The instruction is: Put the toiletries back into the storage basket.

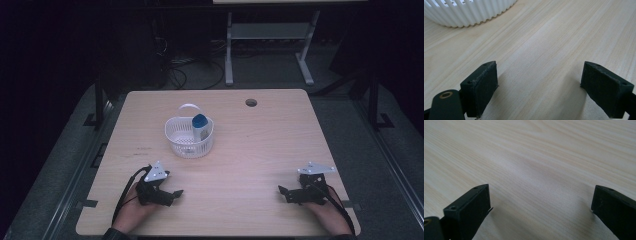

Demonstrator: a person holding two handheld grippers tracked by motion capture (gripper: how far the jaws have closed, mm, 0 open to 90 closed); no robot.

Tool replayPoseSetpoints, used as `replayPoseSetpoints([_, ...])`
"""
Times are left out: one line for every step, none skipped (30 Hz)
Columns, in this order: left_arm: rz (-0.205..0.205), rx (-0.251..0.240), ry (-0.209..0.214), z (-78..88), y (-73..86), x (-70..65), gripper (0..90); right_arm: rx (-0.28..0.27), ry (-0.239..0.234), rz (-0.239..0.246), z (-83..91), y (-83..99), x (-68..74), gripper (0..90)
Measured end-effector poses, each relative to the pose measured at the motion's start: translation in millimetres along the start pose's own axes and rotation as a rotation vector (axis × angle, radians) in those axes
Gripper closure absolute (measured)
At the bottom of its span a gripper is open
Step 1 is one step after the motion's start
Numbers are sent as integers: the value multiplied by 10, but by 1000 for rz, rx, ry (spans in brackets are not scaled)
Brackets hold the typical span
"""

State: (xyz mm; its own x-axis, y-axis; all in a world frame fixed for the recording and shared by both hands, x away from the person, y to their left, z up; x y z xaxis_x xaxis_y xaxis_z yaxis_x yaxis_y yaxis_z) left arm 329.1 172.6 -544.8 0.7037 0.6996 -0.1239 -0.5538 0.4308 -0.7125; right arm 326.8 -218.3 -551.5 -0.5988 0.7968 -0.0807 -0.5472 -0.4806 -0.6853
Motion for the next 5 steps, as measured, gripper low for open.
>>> replayPoseSetpoints([0, 0, 0, 0, 0, 0, 129, 10, 3, 3, -11, 13, 0, 14])
replayPoseSetpoints([1, 0, -1, 0, 0, 1, 129, 8, 9, 9, -17, 14, 0, 12])
replayPoseSetpoints([1, 0, -4, 3, 2, 5, 129, 6, 8, 8, -19, 11, 0, 12])
replayPoseSetpoints([1, 1, -4, 3, 2, 5, 129, 6, 9, 7, -20, 10, -2, 12])
replayPoseSetpoints([1, 0, -4, 3, 2, 5, 129, 3, 10, 7, -22, 10, -4, 12])
Point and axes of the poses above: each handheld gripper's, and its own axes: z roughly backward along the jaws, y roughly out of its underside, x roughly to its left, the point moved 10 cm from there along -z, roughly forward along the jaws, and after that the axes turned 10 degrees about z, right-handed, at the moved point
